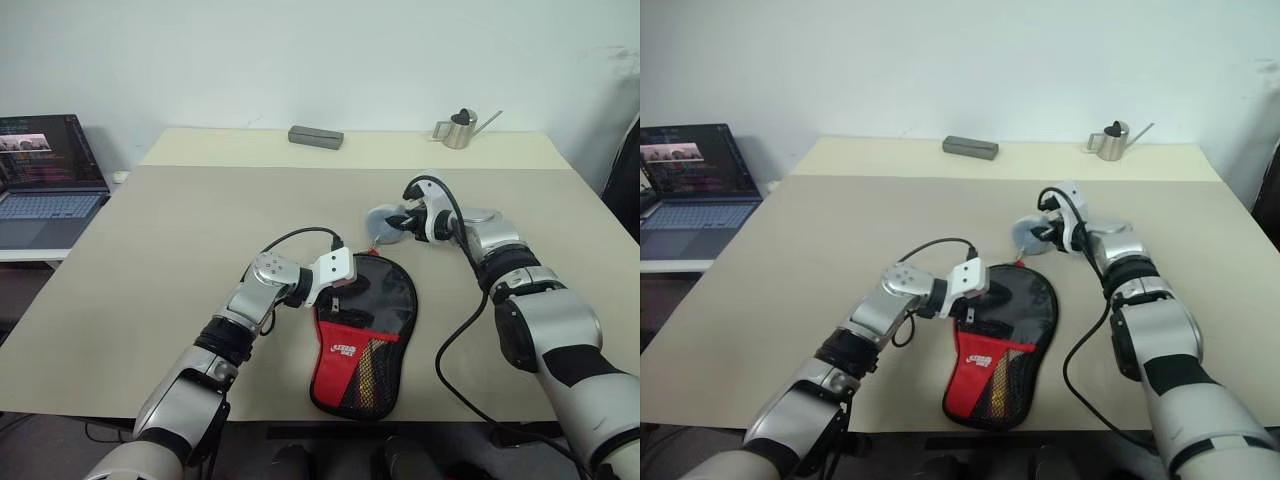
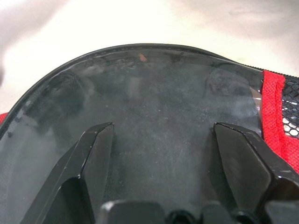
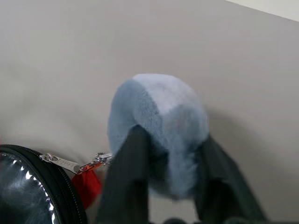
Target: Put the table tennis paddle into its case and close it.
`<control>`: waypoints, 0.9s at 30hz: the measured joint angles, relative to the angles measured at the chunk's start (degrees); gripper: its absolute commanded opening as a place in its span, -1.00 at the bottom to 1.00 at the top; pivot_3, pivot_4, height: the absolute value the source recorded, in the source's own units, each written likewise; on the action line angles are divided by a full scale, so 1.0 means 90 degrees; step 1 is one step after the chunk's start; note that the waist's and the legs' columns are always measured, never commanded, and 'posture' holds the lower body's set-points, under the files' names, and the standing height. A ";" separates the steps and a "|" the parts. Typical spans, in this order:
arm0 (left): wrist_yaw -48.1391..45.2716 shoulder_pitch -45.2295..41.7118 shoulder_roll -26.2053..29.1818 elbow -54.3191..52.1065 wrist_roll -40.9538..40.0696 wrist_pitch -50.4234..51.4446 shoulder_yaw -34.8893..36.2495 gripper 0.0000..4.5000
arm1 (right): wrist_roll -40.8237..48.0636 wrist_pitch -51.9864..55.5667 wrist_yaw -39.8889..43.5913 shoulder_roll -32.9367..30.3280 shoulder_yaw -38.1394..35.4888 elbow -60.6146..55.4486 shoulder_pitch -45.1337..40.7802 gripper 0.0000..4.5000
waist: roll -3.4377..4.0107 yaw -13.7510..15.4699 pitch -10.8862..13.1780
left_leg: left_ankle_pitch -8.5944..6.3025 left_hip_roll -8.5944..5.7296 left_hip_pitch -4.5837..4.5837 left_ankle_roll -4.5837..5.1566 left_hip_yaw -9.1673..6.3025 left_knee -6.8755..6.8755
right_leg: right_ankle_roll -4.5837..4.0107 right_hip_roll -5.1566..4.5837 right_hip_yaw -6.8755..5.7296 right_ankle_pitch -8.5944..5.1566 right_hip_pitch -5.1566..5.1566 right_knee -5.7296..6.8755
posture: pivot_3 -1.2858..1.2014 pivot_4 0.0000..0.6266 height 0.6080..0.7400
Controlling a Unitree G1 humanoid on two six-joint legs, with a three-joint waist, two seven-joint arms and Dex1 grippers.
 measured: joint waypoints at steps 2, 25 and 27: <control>0.0056 0.0000 -0.0008 -0.0003 0.0000 0.0078 -0.0003 0.66 | -0.0031 0.0004 0.0002 0.0047 0.0020 -0.0194 0.0105 -0.99 | 0.0001 0.0001 -0.0001 | 0.0000 0.0000 0.0001 0.0001 -0.0002 0.0009 | 0.0000 0.0000 -0.0001 0.0000 0.0003 0.0004 | 0.03 -0.52 1.00; 0.0043 -0.0163 -0.0161 0.0844 0.0115 -0.0796 -0.0087 0.66 | -0.0080 0.1252 -0.0076 -0.0589 0.0088 -0.2374 0.1232 -0.99 | 0.0049 0.0030 -0.0047 | -0.0002 -0.0003 0.0047 0.0005 -0.0007 0.0033 | 0.0001 0.0007 -0.0003 -0.0001 0.0060 0.0010 | 0.03 -0.52 1.00; 0.0051 -0.0162 -0.0179 0.0882 0.0115 -0.0867 -0.0087 0.66 | -0.0077 0.1475 -0.0006 -0.0758 0.0146 -0.2882 0.1483 -0.99 | 0.0050 0.0039 -0.0048 | -0.0002 -0.0005 0.0047 0.0005 -0.0009 0.0033 | 0.0002 0.0007 -0.0004 -0.0001 0.0062 0.0008 | 0.03 -0.52 1.00</control>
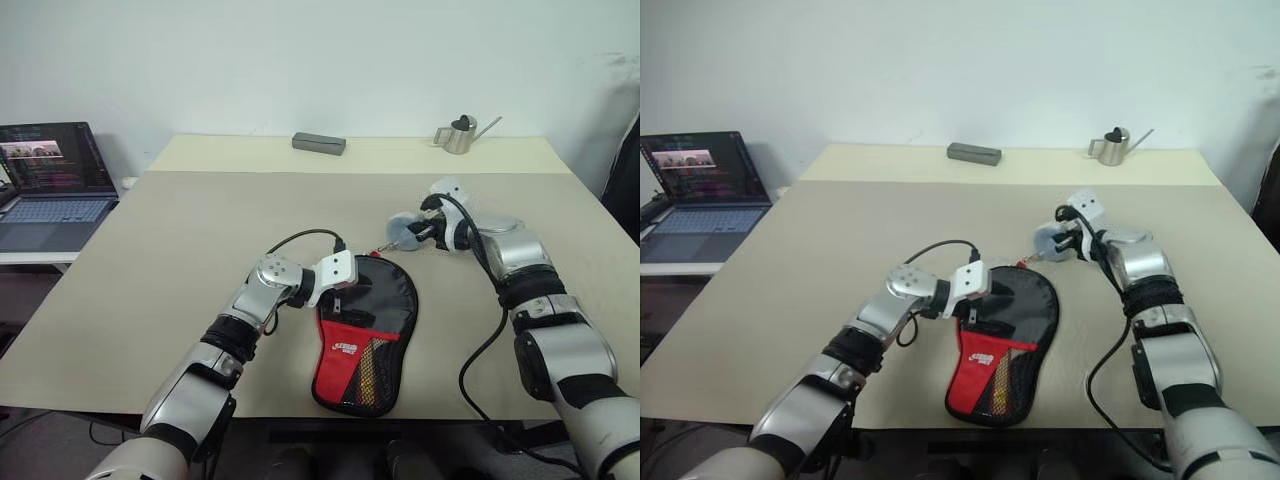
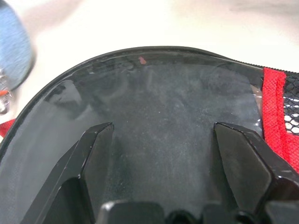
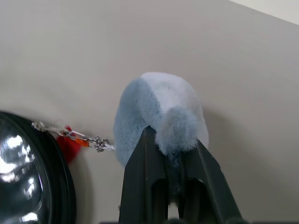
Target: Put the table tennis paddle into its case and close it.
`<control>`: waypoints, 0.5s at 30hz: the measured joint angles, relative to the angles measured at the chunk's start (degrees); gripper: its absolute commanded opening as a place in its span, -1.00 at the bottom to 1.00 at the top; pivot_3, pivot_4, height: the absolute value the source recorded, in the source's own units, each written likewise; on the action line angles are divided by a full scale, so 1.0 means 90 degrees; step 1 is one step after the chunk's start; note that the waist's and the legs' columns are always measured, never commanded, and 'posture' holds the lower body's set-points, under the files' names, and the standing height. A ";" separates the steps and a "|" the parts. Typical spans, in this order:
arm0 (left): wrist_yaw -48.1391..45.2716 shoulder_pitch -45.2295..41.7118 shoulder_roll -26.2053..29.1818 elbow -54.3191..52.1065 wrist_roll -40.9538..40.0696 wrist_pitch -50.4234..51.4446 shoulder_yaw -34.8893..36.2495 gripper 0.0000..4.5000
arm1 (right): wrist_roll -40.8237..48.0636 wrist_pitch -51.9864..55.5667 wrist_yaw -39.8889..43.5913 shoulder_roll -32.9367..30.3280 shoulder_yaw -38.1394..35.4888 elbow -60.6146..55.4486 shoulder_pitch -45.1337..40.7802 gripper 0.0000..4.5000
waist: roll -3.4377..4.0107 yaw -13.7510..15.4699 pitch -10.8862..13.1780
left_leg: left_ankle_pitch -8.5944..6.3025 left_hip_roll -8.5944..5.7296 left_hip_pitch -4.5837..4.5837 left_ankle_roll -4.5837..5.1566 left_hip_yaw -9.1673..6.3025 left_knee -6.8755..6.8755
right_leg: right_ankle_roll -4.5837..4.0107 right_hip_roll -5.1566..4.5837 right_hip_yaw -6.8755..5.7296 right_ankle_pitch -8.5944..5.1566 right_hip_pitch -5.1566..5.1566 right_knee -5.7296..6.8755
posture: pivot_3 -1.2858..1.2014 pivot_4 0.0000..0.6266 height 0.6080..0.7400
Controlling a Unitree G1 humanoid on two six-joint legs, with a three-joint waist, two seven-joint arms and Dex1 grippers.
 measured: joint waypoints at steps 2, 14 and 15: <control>0.0001 -0.0011 -0.0020 0.0047 0.0000 -0.0036 0.0001 0.66 | 0.0016 0.0261 0.0084 -0.0185 0.0018 -0.0543 0.0283 -0.99 | 0.0000 0.0006 0.0000 | 0.0000 -0.0001 0.0002 0.0001 -0.0001 0.0000 | 0.0001 0.0002 -0.0002 0.0000 0.0004 -0.0002 | 0.03 -0.52 1.00; 0.0025 0.0035 -0.0073 0.0173 0.0000 -0.0061 0.0005 0.66 | 0.0507 0.1968 0.0473 -0.1322 -0.0039 -0.3712 0.1929 -0.99 | 0.0002 0.0012 -0.0002 | -0.0003 -0.0001 0.0048 0.0005 -0.0028 -0.0002 | 0.0007 0.0020 -0.0006 -0.0006 0.0075 -0.0031 | 0.03 -0.52 1.00; 0.0028 0.0041 -0.0072 0.0174 0.0000 -0.0061 0.0005 0.66 | 0.0568 0.2101 0.0524 -0.1457 -0.0047 -0.3948 0.2041 -0.99 | 0.0002 0.0010 -0.0002 | -0.0004 -0.0001 0.0053 0.0007 -0.0030 -0.0003 | 0.0008 0.0020 -0.0007 -0.0006 0.0081 -0.0036 | 0.03 -0.52 1.00</control>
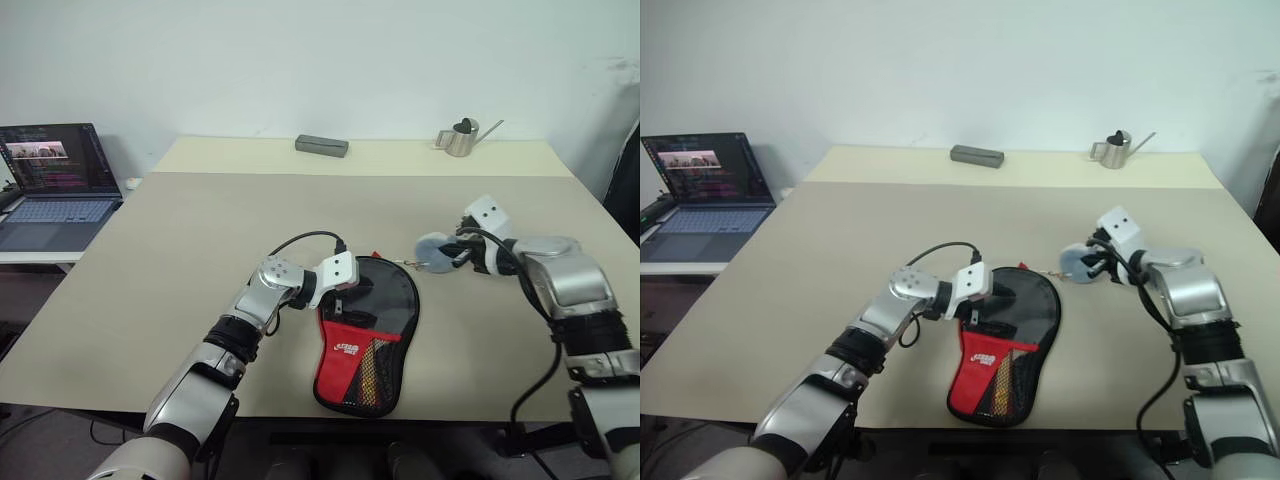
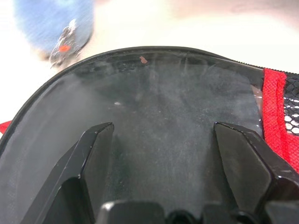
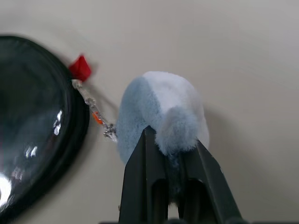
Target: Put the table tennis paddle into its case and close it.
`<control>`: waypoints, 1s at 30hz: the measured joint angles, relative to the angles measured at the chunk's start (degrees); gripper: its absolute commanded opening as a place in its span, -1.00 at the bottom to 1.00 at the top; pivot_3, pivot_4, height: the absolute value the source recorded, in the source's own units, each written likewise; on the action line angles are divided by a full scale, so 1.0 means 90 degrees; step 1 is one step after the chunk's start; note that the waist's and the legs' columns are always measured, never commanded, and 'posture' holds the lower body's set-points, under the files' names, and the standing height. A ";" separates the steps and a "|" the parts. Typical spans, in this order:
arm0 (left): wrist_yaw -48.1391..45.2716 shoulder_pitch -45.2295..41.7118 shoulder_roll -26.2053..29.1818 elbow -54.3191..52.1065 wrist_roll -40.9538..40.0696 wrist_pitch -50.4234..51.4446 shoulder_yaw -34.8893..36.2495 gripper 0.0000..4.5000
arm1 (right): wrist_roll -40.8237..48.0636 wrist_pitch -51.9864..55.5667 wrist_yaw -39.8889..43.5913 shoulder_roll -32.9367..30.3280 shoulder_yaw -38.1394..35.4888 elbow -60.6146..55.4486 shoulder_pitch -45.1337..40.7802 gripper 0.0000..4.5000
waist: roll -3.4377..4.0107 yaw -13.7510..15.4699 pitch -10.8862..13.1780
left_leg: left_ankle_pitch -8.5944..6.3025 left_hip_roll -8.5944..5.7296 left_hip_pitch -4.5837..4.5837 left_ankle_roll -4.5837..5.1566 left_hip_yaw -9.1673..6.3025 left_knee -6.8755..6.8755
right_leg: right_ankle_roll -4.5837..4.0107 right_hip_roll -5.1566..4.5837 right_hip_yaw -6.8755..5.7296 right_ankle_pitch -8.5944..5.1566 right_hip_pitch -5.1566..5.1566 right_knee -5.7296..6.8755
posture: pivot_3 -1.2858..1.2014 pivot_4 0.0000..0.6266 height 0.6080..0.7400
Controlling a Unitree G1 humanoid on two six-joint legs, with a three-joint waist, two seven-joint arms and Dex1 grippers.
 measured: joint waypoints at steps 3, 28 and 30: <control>0.0005 0.0014 0.0000 -0.0008 0.0000 0.0000 0.0007 0.66 | 0.0264 0.0450 0.0207 -0.0441 -0.0087 -0.0785 0.0362 -0.99 | 0.0000 -0.0003 0.0000 | -0.0001 0.0000 0.0005 0.0001 0.0000 -0.0002 | 0.0002 0.0000 0.0000 -0.0002 0.0007 -0.0006 | 0.03 -0.52 1.00; -0.0025 -0.0060 -0.0210 0.0169 0.0000 -0.0133 0.0002 0.66 | 0.2812 0.2146 0.0941 -0.2318 -0.1434 -0.5231 0.3677 -0.99 | -0.0011 0.0165 -0.0007 | -0.0018 0.0006 -0.0018 0.0025 -0.0020 -0.0014 | 0.0042 -0.0013 -0.0019 -0.0021 0.0025 -0.0085 | 0.03 -0.52 1.00; -0.0024 -0.0066 -0.0223 0.0187 0.0000 -0.0144 0.0001 0.66 | 0.3019 0.2153 0.0967 -0.2384 -0.1509 -0.5499 0.3908 -0.99 | -0.0013 0.0165 -0.0008 | -0.0018 0.0006 -0.0017 0.0025 -0.0020 -0.0015 | 0.0043 -0.0013 -0.0019 -0.0021 0.0027 -0.0088 | 0.03 -0.52 1.00</control>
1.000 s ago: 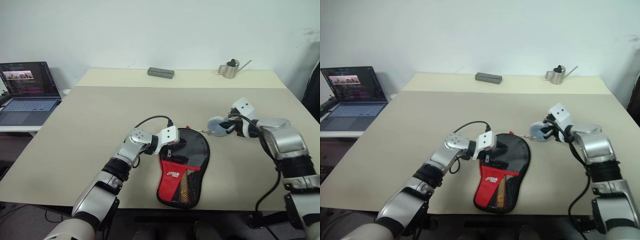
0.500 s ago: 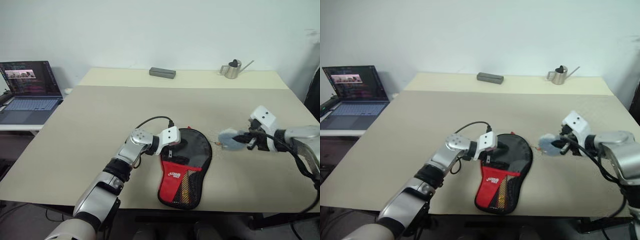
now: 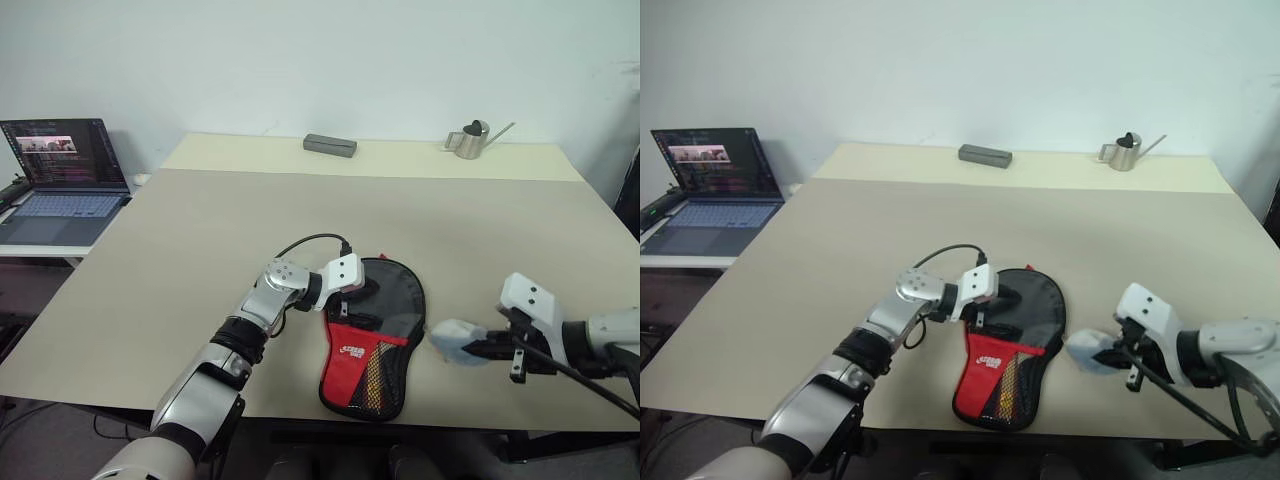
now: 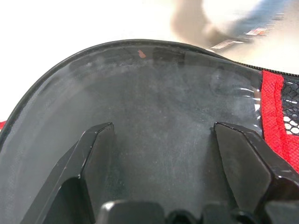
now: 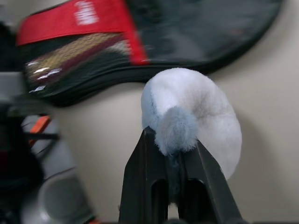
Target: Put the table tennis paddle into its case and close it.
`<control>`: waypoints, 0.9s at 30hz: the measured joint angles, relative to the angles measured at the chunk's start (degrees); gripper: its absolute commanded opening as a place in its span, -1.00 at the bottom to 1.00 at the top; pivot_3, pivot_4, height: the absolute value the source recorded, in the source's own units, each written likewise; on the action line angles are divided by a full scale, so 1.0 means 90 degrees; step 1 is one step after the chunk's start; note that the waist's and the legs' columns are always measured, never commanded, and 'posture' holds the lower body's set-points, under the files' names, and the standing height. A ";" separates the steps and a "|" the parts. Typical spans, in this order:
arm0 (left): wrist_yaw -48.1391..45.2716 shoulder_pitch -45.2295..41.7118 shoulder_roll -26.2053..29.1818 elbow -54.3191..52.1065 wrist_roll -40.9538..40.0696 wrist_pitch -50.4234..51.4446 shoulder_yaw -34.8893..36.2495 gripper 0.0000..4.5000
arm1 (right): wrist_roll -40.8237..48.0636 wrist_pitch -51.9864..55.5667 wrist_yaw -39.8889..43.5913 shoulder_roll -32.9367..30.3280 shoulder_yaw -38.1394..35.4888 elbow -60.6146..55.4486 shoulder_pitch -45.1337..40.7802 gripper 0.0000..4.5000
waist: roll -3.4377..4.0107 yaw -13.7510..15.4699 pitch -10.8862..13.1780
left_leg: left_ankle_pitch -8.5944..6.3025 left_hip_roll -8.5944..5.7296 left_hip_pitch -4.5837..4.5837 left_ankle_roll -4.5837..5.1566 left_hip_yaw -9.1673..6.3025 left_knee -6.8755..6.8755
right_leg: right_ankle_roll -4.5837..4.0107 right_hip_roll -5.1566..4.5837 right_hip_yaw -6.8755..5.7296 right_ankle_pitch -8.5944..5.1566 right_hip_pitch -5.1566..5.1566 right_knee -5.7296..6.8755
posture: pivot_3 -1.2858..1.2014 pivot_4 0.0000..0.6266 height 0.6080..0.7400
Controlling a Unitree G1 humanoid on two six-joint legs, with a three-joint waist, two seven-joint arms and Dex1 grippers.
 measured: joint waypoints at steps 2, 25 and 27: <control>0.0004 -0.0002 -0.0029 0.0020 0.0000 -0.0028 -0.0002 0.66 | 0.0218 -0.0004 0.0049 -0.0096 -0.0166 -0.0295 0.0346 -0.99 | -0.0002 0.0006 0.0000 | 0.0000 0.0000 0.0000 0.0000 0.0000 -0.0004 | 0.0002 0.0000 -0.0002 -0.0001 0.0004 -0.0008 | 0.03 -0.52 1.00; -0.0129 -0.0045 -0.0212 0.0114 0.0000 -0.0127 -0.0080 0.66 | 0.2038 -0.0333 -0.0203 -0.0427 -0.1045 -0.1669 0.2522 -0.99 | -0.0006 0.0168 -0.0038 | -0.0007 -0.0007 -0.0006 0.0010 -0.0011 -0.0067 | -0.0011 0.0003 -0.0020 0.0006 0.0017 -0.0094 | 0.03 -0.52 1.00; -0.0120 -0.0040 -0.0210 0.0118 0.0004 -0.0127 -0.0080 0.66 | 0.2264 -0.0300 -0.0241 -0.0421 -0.0826 -0.1726 0.2517 -0.99 | -0.0008 0.0161 -0.0037 | -0.0007 -0.0007 -0.0003 0.0010 -0.0010 -0.0065 | 0.0001 0.0003 -0.0019 -0.0001 0.0021 -0.0094 | 0.03 -0.52 1.00</control>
